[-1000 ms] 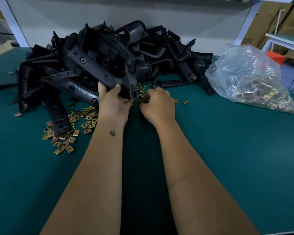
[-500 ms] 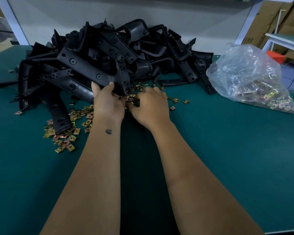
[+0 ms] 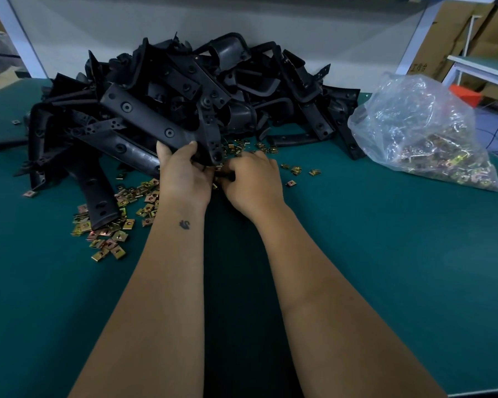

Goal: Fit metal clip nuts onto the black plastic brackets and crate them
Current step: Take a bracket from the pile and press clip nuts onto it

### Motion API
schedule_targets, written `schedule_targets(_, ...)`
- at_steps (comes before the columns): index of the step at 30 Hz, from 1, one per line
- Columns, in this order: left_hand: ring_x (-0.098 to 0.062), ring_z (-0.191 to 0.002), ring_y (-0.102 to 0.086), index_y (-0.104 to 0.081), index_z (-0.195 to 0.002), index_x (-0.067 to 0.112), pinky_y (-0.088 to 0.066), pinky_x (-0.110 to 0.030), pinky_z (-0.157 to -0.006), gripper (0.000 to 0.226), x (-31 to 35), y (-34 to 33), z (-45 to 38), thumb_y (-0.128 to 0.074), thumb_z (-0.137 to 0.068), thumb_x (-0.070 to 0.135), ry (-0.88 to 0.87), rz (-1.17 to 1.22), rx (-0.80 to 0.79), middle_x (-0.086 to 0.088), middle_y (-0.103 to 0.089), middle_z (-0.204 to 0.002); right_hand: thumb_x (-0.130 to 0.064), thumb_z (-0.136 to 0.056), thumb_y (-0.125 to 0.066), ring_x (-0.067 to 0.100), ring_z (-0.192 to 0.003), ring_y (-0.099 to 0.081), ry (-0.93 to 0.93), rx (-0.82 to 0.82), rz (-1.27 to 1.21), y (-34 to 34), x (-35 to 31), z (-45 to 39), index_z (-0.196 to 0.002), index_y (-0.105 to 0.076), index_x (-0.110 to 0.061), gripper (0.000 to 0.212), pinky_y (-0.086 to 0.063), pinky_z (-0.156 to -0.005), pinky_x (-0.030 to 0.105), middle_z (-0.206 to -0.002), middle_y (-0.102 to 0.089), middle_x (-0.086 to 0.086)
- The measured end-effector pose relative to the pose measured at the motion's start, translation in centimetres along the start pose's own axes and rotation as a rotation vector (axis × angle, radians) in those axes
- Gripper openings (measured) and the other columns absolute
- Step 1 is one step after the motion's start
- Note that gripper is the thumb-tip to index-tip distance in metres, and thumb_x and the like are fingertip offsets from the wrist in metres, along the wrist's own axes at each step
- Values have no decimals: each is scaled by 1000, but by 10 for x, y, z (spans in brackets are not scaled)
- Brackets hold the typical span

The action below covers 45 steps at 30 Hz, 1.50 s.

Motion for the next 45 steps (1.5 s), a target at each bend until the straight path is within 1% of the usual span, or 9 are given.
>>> schedule_targets(6, -24, -99, -64, -46, -120, 19, -58, -35, -71, 34, 0, 1, -1, -41, -98, -6, 23, -12, 15, -11, -63, -116, -20, -89, -60, 26, -101, -54, -37, 64, -64, 4, 5, 1, -98, -66, -14, 12, -35, -84, 35, -95, -67, 2)
schedule_targets(9, -27, -98, -65, -49, -102, 19, -58, -42, -77, 20, -6, -3, 3, -46, -98, -1, 101, -22, -7, -11, -65, -112, -15, -89, -62, 17, -86, -61, -216, 159, -483, 11, 20, 5, -95, -65, -16, 7, -48, -80, 33, -82, -65, -8)
schedule_targets(13, -22, -87, -69, -49, -94, 20, -58, -38, -66, 18, -16, -14, 10, -56, -96, 3, 170, -103, -100, -6, -67, -103, -8, -89, -66, 1, -75, -63, -421, 267, -1010, 16, 41, 9, -90, -69, -20, 13, -50, -67, 14, -81, -67, -9)
schedule_targets(17, -21, -91, -69, -50, -99, 21, -58, -36, -68, 22, -21, -19, 15, -59, -93, 2, 182, -191, -169, -3, -68, -104, 0, -88, -67, 14, -83, -67, -465, 300, -1358, 19, 49, 9, -94, -74, -10, 14, -58, -83, 28, -86, -72, 3)
schedule_targets(20, -22, -91, -67, -50, -97, 21, -58, -35, -67, 22, -22, -19, 17, -59, -93, 1, 194, -172, -162, -5, -66, -105, 3, -88, -67, 16, -82, -67, -475, 293, -1480, 19, 49, 8, -93, -74, -7, 14, -58, -84, 29, -86, -72, 6)
schedule_targets(24, -23, -93, -68, -50, -94, 20, -58, -36, -72, 21, -22, -19, 18, -59, -93, 1, 208, -134, -162, -8, -66, -110, 10, -87, -61, 16, -78, -66, -466, 276, -1571, 19, 47, 7, -93, -73, -5, 20, -56, -79, 25, -87, -70, 9)
schedule_targets(29, -20, -89, -70, -52, -98, 18, -58, -34, -68, 19, -23, -19, 18, -62, -93, 4, 214, -113, -165, -7, -69, -106, 12, -86, -62, 20, -88, -65, -435, 251, -1563, 19, 44, 6, -95, -72, -8, 24, -55, -89, 29, -94, -70, 13)
schedule_targets(38, -19, -89, -70, -54, -114, 18, -56, -31, -67, 27, -24, -20, 18, -67, -92, 12, 229, -104, -180, -5, -70, -109, -3, -93, -60, 15, -65, -63, -485, 165, -1642, 15, 44, 6, -81, -72, -10, 18, -54, -64, 24, -72, -68, 6)
schedule_targets(45, -17, -86, -72, -57, -109, 20, -56, -32, -68, 24, -25, -18, 15, -68, -90, 10, 231, -118, -200, -1, -74, -99, -1, -93, -58, 18, -74, -59, -441, 110, -1663, 15, 42, 4, -99, -71, 1, 15, -51, -75, 28, -88, -67, 14)
Point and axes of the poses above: each hand's wrist, its own z-axis away from the middle knuckle, its own y-axis out of the back of the hand, x = y × z, the point moved 5 cm from there along -z, towards the middle knuckle
